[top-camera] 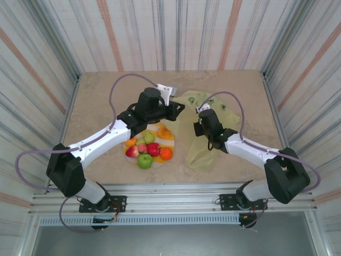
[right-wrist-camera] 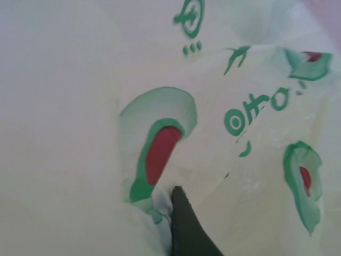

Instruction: Place the fruits into the plastic bag

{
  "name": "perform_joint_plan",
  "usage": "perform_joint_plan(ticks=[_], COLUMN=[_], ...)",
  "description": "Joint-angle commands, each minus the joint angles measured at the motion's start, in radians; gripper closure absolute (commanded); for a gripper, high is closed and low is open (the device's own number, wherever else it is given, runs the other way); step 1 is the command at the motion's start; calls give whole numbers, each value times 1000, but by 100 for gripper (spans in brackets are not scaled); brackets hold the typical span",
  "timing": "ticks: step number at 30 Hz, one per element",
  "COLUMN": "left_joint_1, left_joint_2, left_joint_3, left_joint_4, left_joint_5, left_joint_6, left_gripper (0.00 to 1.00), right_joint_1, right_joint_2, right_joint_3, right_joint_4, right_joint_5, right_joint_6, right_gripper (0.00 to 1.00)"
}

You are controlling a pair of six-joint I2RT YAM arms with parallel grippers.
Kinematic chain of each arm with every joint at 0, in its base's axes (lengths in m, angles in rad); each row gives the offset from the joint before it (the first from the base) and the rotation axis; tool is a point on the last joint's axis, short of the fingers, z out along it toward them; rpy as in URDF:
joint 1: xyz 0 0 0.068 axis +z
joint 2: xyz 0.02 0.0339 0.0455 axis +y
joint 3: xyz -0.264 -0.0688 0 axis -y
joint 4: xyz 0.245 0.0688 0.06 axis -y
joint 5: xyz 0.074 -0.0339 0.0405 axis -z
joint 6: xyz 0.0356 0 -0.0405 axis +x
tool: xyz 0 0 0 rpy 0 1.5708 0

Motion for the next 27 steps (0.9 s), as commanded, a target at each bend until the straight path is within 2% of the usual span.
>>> perform_joint_plan(ticks=[1, 5, 9, 11, 13, 16, 18, 22, 27], left_joint_1=[35, 91, 130, 133, 134, 133, 133, 134, 128], left_joint_2=[31, 107, 160, 147, 108, 28, -25, -135, -262], left_joint_3=[11, 81, 177, 195, 169, 82, 14, -115, -259], left_joint_4=[3, -37, -135, -177, -194, -192, -193, -221, -181], left_joint_5=[-28, -52, -62, -88, -123, -175, -203, -225, -159], left_joint_6=[20, 55, 95, 118, 134, 138, 137, 123, 126], left_gripper=[83, 61, 48, 40, 24, 8, 4, 2, 1], right_joint_1=[-38, -97, -143, -172, -201, -233, -251, -322, -388], right_joint_2=[-107, -156, -166, -165, -158, -137, -118, -93, -56], right_joint_3=[95, 178, 233, 248, 245, 241, 258, 289, 351], right_joint_4=[-134, -301, -385, -398, -383, -346, -353, -376, -451], right_joint_5=[-13, -144, -219, -258, -313, -369, -370, -451, -545], right_joint_6=[5, 137, 300, 397, 501, 578, 572, 563, 516], right_gripper=[100, 100, 100, 100, 100, 100, 100, 100, 100])
